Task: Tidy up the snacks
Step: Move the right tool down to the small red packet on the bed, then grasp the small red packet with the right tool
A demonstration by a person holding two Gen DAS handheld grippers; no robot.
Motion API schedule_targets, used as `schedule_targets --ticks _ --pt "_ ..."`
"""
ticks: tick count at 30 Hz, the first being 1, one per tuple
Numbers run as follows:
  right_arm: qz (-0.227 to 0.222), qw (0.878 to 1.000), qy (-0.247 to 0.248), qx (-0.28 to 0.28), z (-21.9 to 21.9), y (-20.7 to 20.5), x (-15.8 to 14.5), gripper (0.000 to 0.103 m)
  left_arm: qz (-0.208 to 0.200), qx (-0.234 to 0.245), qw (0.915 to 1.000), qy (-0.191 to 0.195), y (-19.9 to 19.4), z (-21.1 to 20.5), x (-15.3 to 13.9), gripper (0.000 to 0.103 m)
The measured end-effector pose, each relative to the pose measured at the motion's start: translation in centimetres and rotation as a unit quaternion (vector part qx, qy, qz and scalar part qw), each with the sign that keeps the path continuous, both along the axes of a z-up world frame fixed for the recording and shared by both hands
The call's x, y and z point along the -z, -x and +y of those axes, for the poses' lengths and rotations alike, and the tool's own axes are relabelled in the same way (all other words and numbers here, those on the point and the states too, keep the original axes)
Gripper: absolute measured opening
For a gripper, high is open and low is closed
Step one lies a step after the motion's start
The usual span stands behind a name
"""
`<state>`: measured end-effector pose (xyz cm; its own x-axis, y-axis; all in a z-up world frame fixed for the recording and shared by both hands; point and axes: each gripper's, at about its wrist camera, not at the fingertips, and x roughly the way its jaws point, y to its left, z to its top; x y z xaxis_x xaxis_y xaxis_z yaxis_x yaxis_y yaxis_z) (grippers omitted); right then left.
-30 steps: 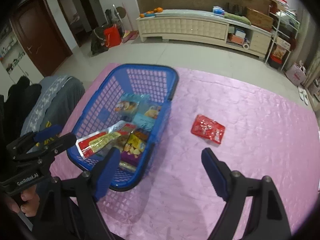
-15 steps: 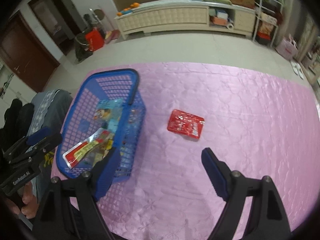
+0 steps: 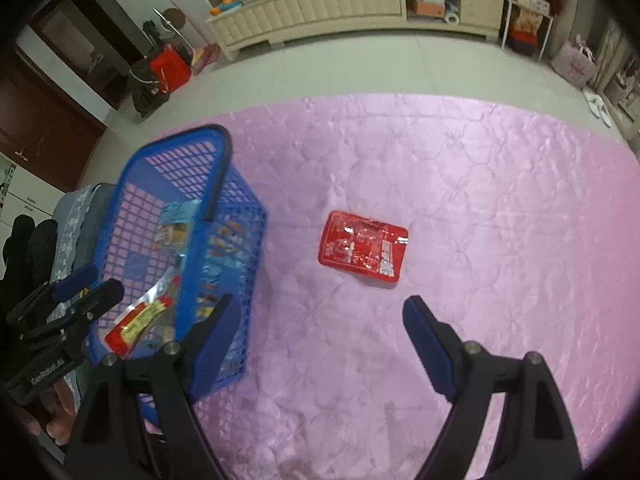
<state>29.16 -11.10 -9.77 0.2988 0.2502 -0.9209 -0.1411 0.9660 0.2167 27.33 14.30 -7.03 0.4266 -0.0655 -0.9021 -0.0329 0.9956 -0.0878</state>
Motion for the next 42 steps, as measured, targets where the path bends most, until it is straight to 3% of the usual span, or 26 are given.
schedule_targets --ticks 3,10,11,12,13,16,20,22,29,37,42 --pt "0.012 1.0 0.002 0.01 -0.5 -1.3 1.6 0.086 0.009 -0.002 0.9998 0.019 -1.0 0.3 0.9 0.064" --pt "0.036 0.999 0.007 0.022 -0.8 -4.4 4.6 0.086 0.031 -0.013 0.9994 -0.012 -3.3 0.8 2.5 0.064" --pt "0.038 0.999 0.008 0.022 -0.8 -4.8 4.9 0.086 0.033 -0.01 0.9994 -0.006 -3.6 0.9 2.7 0.069" --pt "0.04 0.999 0.01 0.021 -0.7 -5.2 5.3 0.086 0.033 -0.006 0.9994 -0.003 -3.9 0.9 2.8 0.084" --pt "0.043 0.999 0.012 0.021 -0.6 -5.6 5.8 0.086 0.029 -0.004 0.9995 -0.007 -4.0 0.9 2.8 0.089" --pt "0.046 0.999 0.018 0.022 -0.5 -6.3 7.1 0.086 0.018 0.005 0.9992 -0.034 -4.4 0.6 2.9 0.089" --pt "0.062 0.998 0.018 0.023 -0.3 -6.8 8.8 0.086 0.027 -0.001 0.9993 -0.025 -5.0 0.9 3.4 0.09" --pt "0.067 0.997 0.024 0.022 -0.2 -7.2 9.5 0.086 0.031 -0.002 0.9992 -0.026 -5.5 1.0 3.7 0.103" --pt "0.06 0.997 0.027 0.035 0.2 -8.2 10.0 0.087 0.029 0.009 0.9993 -0.023 -5.9 0.8 4.3 0.103" --pt "0.039 0.991 0.123 0.018 3.3 -7.9 11.0 0.088 0.022 0.021 0.9983 -0.05 -5.4 0.2 4.6 0.103" --pt "0.034 0.991 0.128 0.014 3.4 -7.2 11.0 0.084 0.018 0.017 0.999 -0.036 -5.0 0.7 4.4 0.103"
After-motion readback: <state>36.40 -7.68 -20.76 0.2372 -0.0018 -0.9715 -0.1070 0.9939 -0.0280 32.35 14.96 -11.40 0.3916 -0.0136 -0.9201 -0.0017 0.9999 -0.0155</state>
